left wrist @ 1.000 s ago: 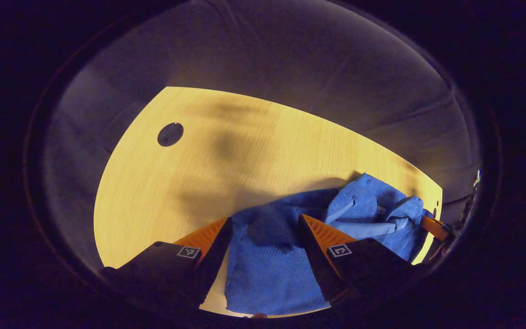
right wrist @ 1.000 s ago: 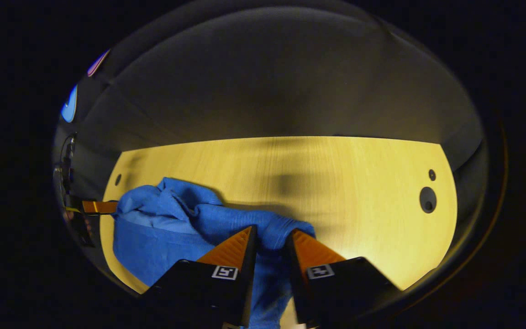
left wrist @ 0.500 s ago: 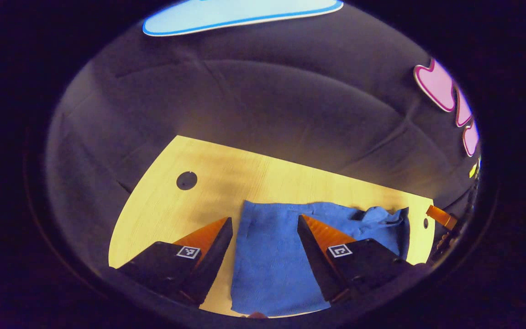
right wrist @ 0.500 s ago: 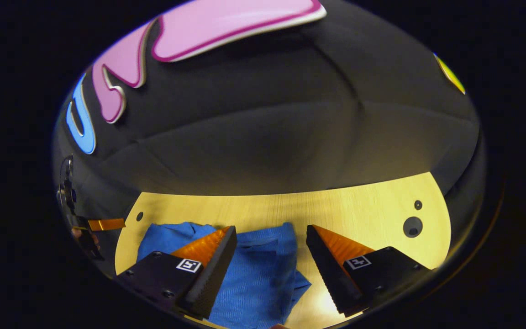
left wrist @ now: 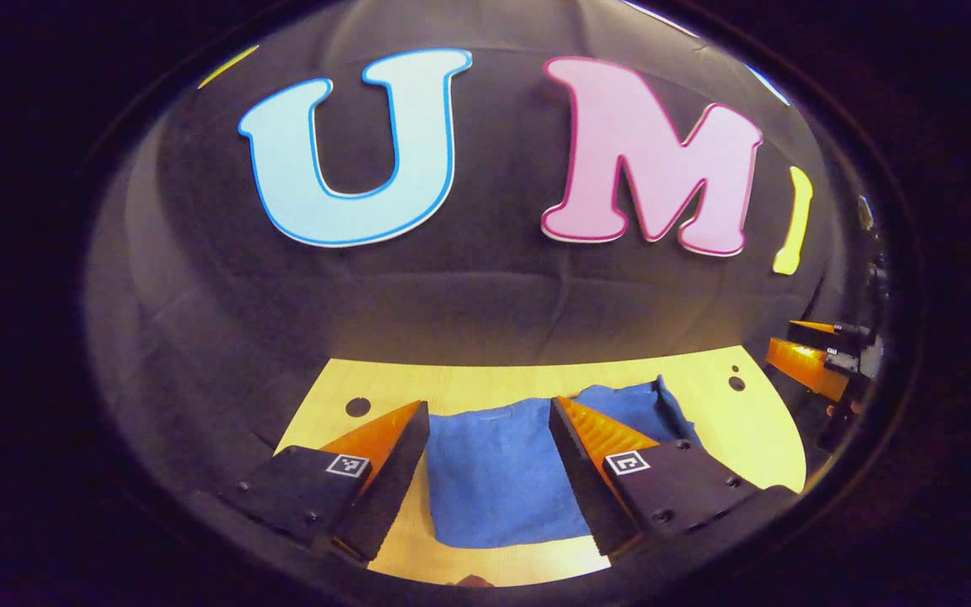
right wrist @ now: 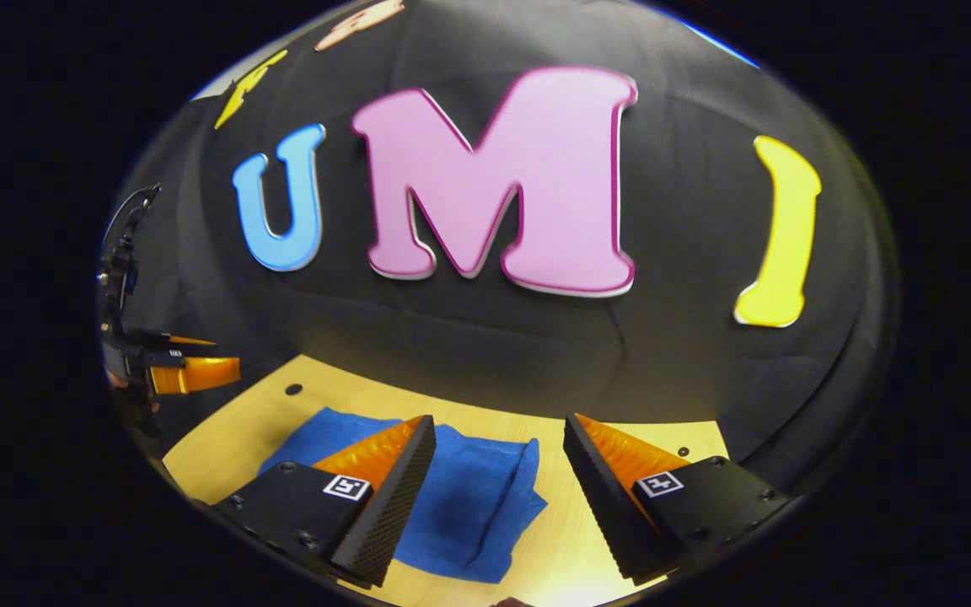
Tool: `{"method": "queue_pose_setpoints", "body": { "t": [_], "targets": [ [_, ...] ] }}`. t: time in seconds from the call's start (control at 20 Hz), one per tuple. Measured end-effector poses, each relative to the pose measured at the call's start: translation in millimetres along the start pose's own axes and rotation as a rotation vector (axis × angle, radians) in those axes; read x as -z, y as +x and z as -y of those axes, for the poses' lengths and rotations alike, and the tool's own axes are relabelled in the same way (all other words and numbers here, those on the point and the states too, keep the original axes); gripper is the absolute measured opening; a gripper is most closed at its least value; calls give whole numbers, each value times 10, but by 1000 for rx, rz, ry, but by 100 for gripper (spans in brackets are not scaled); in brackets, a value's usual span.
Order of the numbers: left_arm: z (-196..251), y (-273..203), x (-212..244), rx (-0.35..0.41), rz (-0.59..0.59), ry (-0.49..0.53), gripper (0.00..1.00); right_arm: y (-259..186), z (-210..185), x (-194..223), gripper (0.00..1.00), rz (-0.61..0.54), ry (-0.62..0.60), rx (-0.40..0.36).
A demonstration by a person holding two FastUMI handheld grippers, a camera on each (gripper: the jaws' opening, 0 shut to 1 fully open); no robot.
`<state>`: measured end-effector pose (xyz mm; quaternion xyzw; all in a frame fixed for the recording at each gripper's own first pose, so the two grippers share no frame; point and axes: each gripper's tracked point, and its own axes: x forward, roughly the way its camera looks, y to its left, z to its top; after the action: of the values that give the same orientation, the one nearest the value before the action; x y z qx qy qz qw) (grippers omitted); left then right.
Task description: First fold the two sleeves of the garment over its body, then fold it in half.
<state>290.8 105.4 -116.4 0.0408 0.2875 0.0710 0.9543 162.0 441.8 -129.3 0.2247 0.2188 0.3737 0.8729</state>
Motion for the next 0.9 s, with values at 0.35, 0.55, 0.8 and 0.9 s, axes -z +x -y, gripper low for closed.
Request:
{"method": "queue_pose_setpoints", "body": {
  "t": [0.35,0.55,0.8,0.9],
  "targets": [
    [321,-1813,345,5,237,-36,83,-2009,-558,-432,96,267,-11,101],
    [275,-2654,630,-3,357,-57,80,-2933,-859,-326,96,325,12,124],
    [113,-3448,993,-35,414,-77,83,-3639,-1333,55,97,295,1,80],
    [77,-3680,1055,-78,463,-34,82,-3782,-1442,80,98,294,0,68]
  ]
}}
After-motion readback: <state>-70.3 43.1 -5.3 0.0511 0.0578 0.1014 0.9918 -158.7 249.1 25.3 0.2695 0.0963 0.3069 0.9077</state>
